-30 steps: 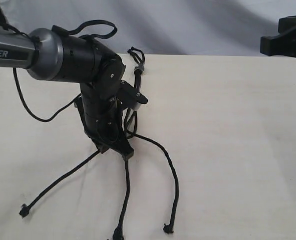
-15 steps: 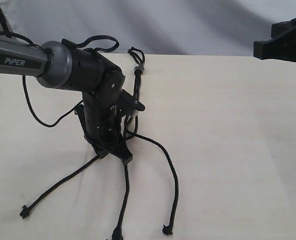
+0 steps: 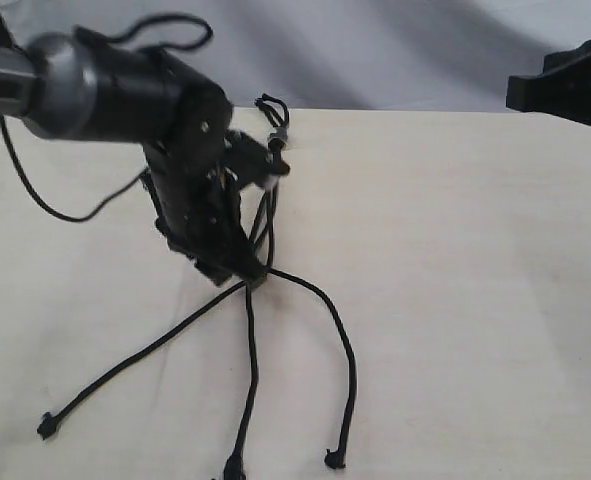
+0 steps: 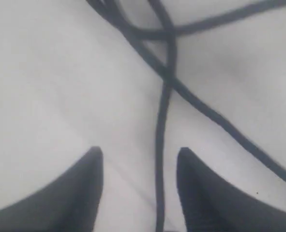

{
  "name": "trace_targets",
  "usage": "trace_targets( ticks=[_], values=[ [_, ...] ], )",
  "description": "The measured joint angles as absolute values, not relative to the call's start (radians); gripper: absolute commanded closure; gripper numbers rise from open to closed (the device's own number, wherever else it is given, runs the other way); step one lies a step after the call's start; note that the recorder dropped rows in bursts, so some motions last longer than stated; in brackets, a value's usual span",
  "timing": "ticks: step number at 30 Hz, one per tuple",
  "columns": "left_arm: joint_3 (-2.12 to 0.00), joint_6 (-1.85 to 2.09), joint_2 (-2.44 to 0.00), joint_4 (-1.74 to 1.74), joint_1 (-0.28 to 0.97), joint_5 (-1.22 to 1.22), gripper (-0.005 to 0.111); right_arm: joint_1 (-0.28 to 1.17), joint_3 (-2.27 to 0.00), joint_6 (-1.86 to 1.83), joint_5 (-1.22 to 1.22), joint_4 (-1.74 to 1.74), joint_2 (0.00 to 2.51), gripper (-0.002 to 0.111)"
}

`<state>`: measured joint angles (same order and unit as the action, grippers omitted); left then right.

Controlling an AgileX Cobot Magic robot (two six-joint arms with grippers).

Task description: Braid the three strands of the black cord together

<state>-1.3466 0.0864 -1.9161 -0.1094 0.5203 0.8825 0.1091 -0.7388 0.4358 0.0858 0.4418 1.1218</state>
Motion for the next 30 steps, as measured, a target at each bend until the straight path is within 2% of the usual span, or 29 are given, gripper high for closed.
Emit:
trace_targets(
  ticks=[2,8,14,18,19,23,24,28,30],
  values=[
    [-1.347,0.086,-1.836,-0.115,0.493,0.869,0.106,0.153,-0.765,0.456,0.174,0.422,1.122,0.106],
    [-1.244,0.039,-1.609,-0.122,0.358,0.784,0.106,0.377,-0.883,0.395,0.495,0.301,1.169,0.106],
    [-1.009,0.000,-1.450,-0.122,0.224,0.494,0.106,0.614,-0.922,0.387,0.524,0.264,1.329,0.106],
    [-0.923,-0.006,-1.372,-0.122,0.148,0.342,0.106,0.759,-0.978,0.470,0.521,0.255,1.579,0.105],
    [-0.922,-0.006,-1.362,-0.122,0.142,0.333,0.106,0.793,-1.018,0.487,0.538,0.255,1.655,0.101],
    [-0.922,-0.008,-1.358,-0.122,0.141,0.332,0.106,0.866,-1.167,0.518,0.642,0.255,1.859,0.061],
    [-0.922,-0.008,-1.358,-0.122,0.141,0.332,0.106,0.876,-1.199,0.528,0.669,0.255,1.900,0.057],
    [-0.922,-0.008,-1.358,-0.122,0.141,0.332,0.106,0.878,-1.233,0.574,0.736,0.242,1.998,0.061],
    [-0.922,-0.008,-1.358,-0.122,0.141,0.332,0.106,0.878,-1.237,0.599,0.738,0.224,2.028,0.073]
  ],
)
